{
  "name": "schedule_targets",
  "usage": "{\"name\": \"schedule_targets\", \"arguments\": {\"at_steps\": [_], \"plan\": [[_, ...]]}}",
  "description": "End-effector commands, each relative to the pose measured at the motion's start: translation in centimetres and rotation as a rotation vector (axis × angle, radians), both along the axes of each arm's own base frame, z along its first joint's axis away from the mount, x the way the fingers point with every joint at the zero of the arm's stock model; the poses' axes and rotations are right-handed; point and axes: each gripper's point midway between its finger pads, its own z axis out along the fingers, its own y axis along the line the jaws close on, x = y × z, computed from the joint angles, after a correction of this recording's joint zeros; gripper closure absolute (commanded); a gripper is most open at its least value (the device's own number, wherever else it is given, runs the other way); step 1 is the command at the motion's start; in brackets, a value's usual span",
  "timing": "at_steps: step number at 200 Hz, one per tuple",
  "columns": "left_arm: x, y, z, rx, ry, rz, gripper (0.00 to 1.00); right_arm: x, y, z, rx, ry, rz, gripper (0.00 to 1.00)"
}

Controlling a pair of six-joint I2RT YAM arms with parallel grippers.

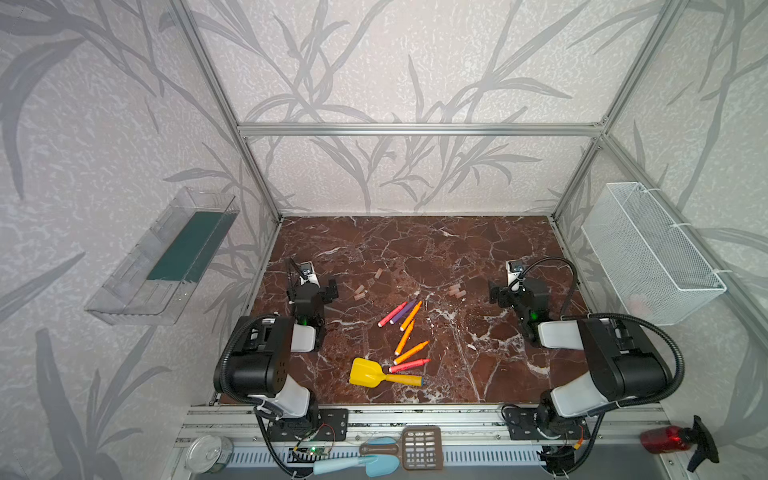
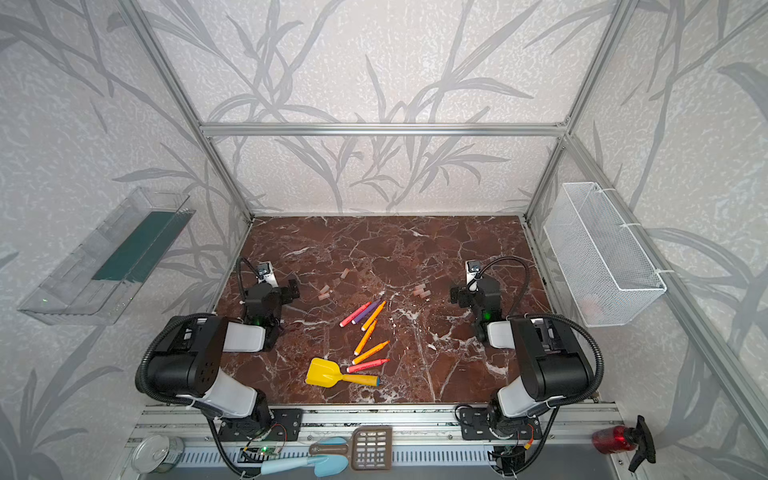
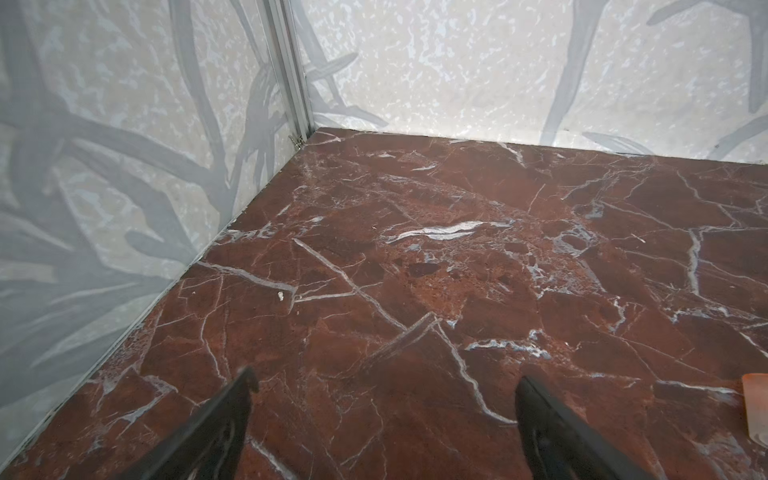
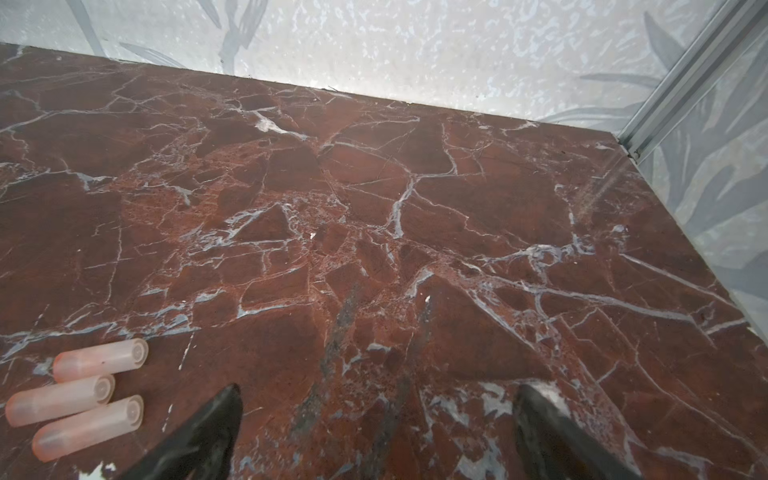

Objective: Insert the pens into the pen caps

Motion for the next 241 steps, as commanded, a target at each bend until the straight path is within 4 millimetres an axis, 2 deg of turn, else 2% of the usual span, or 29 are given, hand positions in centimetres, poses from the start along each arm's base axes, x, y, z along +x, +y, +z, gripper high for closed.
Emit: {"name": "schedule_targets", "arguments": {"at_steps": [1, 200, 228, 241], "plan": [[0.5, -0.1, 0.3, 0.016, 0.000, -0.011, 0.01, 0.6, 0.0, 1.0, 0.002, -0.025, 0.001, 0.01], [0.5, -0.2, 0.3, 0.015, -0.001, -0.012, 0.01, 0.4, 0.3, 1.1, 0.001, -0.032, 0.019, 0.01], [0.2, -0.4, 0.5, 0.017, -0.016, -0.026, 0.01, 0.0, 0.4, 2.3, -0.004, -0.082, 0.017, 0.01], [-0.8, -0.3, 1.6, 0.017, -0.077, -0.017, 0.01, -0.7, -0.2, 3.4, -0.026, -0.099, -0.042, 0.01]]}}
